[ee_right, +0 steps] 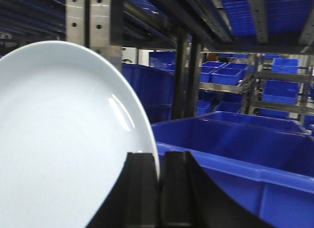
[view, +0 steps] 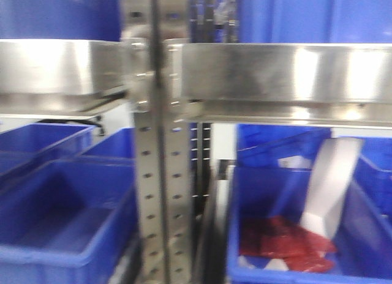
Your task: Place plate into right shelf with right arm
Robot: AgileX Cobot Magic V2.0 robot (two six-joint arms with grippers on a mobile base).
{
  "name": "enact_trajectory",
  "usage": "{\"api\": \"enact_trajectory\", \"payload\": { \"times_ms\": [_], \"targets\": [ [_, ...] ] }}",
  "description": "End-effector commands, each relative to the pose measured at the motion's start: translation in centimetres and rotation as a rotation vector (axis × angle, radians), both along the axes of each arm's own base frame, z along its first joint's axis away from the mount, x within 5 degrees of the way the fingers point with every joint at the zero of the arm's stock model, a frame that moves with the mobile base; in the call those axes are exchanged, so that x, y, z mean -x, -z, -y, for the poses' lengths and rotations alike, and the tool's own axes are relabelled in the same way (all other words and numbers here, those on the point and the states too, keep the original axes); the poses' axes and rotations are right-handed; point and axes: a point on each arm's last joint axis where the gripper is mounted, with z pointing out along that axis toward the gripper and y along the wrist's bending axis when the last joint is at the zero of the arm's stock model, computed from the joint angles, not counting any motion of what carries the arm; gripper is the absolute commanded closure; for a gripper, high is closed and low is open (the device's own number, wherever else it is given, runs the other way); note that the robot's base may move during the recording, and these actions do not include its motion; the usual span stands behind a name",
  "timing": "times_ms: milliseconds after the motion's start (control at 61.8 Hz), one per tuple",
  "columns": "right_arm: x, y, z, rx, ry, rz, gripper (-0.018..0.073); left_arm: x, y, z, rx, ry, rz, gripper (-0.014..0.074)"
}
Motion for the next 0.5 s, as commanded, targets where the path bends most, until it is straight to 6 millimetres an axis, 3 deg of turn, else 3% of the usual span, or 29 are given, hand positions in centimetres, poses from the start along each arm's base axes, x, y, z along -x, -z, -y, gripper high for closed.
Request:
{"api": "enact_trajectory", "payload": {
  "times_ms": [0, 486],
  "targets": [
    [0.40, -1.67, 0.04, -0.020, -0.005, 0.112, 0.0522, 0.04, -0.54, -0.11, 0.013, -0.010, 0.085, 0.0643],
    [0.40, -1.67, 0.04, -0.020, -0.005, 0.112, 0.0522, 0.04, -0.54, -0.11, 0.013, -0.010, 0.085, 0.0643]
  ]
}}
